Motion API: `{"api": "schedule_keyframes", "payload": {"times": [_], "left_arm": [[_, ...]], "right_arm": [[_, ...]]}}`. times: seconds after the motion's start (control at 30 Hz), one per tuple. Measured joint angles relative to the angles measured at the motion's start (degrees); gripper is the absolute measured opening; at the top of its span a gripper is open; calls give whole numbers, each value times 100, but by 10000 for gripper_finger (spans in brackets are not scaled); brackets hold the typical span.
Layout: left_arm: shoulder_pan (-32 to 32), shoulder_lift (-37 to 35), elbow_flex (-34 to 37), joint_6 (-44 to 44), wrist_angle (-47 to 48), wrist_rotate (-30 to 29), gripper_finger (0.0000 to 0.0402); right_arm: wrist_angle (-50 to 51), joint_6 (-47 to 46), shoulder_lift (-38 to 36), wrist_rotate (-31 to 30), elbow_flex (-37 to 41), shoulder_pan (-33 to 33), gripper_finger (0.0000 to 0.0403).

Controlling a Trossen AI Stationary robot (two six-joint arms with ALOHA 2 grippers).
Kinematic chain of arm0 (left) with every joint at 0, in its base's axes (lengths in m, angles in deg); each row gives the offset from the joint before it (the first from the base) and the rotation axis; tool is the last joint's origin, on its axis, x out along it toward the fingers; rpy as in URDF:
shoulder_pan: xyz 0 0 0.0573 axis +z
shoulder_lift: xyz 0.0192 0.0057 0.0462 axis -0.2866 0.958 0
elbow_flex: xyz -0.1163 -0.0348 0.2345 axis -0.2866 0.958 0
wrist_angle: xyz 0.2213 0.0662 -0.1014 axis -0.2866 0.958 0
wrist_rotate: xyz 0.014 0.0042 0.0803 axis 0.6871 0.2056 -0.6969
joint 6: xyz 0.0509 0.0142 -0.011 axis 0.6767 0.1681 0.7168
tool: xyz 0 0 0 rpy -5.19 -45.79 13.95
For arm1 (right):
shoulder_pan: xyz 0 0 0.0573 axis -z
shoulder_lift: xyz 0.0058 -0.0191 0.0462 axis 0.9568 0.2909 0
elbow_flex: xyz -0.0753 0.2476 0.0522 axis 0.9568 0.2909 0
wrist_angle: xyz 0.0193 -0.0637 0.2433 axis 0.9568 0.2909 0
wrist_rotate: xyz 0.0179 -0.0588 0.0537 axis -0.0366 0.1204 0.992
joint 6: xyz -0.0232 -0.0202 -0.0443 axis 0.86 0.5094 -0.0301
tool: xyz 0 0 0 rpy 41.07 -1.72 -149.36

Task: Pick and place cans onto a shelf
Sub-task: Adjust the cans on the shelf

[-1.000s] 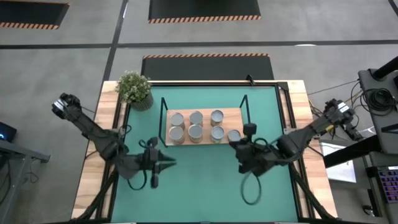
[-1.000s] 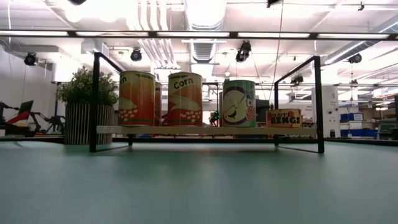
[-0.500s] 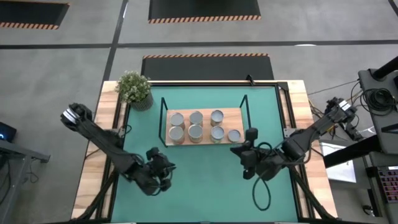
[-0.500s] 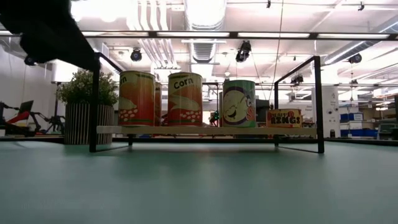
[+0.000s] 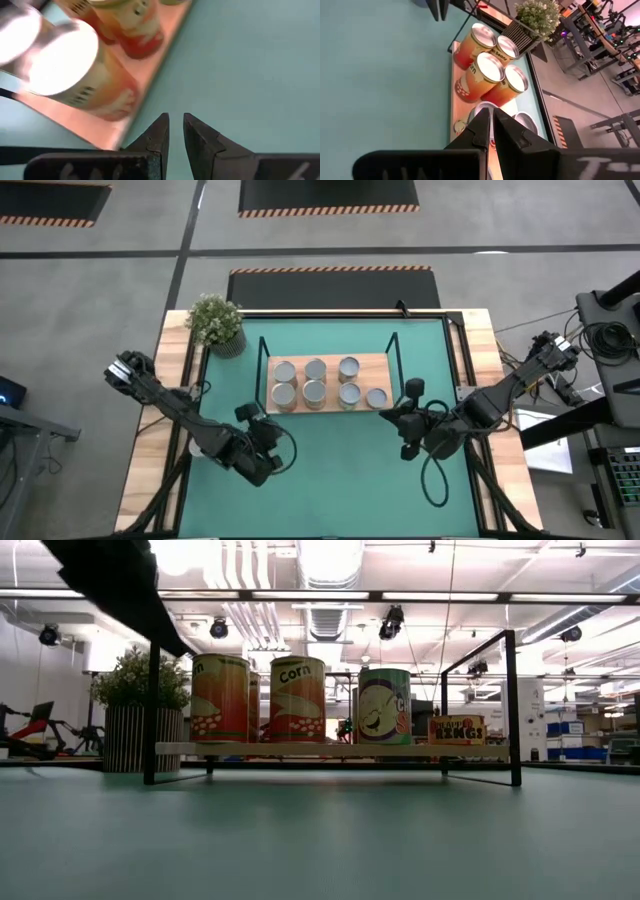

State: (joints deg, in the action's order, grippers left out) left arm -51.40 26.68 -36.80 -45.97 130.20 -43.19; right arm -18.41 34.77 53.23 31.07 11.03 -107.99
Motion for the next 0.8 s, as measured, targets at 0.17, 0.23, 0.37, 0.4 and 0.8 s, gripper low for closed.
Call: {"api": "schedule_keyframes", "payload": {"times": [0.17,0.23,0.37,0.4,0.8], "left_arm": [[242,0,-47,327,-24,-356,39],[367,0,22,406,-171,-428,39],[560,4,114,459,-213,-465,39],[589,4,114,460,-217,-492,39],[830,4,103,403,-338,-841,39]], "right_arm": [[-53,-10,-369,-5,221,2,12],[-88,-12,-527,-3,345,2,12],[-143,-21,-811,-4,569,2,12],[-144,-46,-873,-5,618,2,12],[-177,-224,-1210,-3,861,2,12]]}}
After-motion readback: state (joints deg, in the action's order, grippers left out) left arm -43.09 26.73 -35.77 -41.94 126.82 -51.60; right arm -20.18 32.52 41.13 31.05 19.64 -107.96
